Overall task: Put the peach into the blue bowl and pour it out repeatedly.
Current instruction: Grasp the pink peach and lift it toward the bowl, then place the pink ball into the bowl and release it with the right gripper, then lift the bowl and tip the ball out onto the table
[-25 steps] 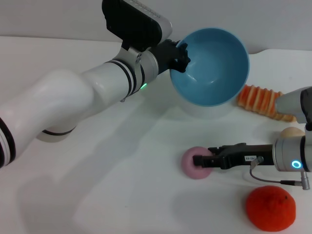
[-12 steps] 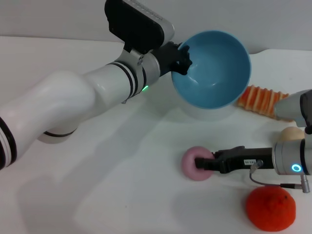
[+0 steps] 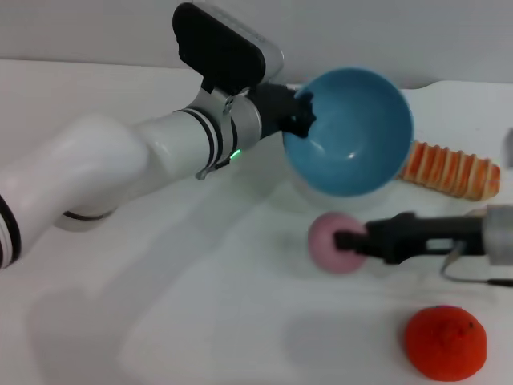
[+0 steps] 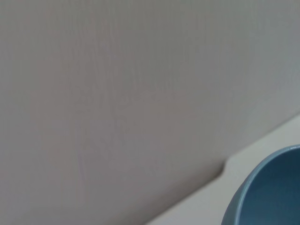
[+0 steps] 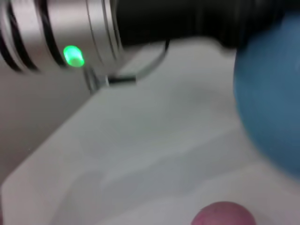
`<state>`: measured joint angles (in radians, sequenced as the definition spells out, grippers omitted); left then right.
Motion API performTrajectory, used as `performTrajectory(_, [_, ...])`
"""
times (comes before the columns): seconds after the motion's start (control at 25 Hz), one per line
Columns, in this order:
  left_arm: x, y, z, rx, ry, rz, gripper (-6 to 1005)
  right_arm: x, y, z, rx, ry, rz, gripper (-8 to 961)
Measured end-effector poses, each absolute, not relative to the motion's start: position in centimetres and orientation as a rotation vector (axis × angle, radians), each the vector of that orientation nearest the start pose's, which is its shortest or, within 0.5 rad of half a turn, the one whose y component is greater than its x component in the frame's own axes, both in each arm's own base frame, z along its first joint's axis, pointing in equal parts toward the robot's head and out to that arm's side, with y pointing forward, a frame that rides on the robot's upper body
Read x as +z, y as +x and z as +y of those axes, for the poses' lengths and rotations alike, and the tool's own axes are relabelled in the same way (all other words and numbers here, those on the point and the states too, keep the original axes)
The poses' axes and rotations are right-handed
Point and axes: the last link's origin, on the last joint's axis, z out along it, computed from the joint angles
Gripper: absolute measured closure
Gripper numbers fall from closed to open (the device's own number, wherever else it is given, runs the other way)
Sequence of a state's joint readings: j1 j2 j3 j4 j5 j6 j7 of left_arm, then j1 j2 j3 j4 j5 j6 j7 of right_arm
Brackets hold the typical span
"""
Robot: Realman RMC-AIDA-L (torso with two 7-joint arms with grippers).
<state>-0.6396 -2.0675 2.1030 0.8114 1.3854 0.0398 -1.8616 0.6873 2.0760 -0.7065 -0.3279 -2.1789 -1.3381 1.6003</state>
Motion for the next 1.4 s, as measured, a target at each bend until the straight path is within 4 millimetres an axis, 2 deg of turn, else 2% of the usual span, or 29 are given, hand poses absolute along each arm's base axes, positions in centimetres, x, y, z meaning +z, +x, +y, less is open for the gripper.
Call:
performTrajectory(0.16, [-11.6, -17.5, 40.1, -0.3, -2.391, -0.707, 1001, -1.7, 24.8, 33.3, 0.608, -2.838, 1.042, 767])
performTrajectory(0.28, [-11.9, -17.7, 40.2, -0.25, -2.459, -0.748, 1001, 2.3, 23.7, 33.4, 0.648, -2.819, 0.928, 793])
performTrajectory(0.44, [-12.5, -17.3, 40.0, -0.142, -2.511, -0.741, 1001, 5.1, 23.3, 33.7, 0.627, -2.737, 0.898, 823])
performTrajectory(0.56, [-12.8, -16.8, 40.1, -0.058, -2.533, -0.754, 1001, 5.1, 23.6, 34.0, 0.61, -2.717, 0.915, 842])
performTrajectory(0.64, [-12.9, -16.2, 40.3, -0.032, -2.536, -0.731, 1001, 4.1, 23.9, 34.3, 0.574, -2.714, 0.946, 854])
performTrajectory(0.76, [-13.0, -15.5, 40.3, -0.031, -2.545, -0.694, 1001, 2.6, 24.7, 35.0, 0.518, -2.684, 0.997, 873])
performTrajectory(0.92, [-13.0, -15.2, 40.3, -0.039, -2.546, -0.687, 1000, 1.9, 25.5, 35.6, 0.497, -2.641, 1.005, 898])
performTrajectory(1.32, [-12.9, -15.5, 40.4, -0.037, -2.534, -0.689, 1000, 2.3, 26.0, 36.4, 0.493, -2.571, 0.989, 528])
performTrajectory(1.4, [-12.9, -15.6, 40.4, -0.036, -2.533, -0.691, 1000, 2.4, 26.3, 36.4, 0.493, -2.55, 0.995, 530])
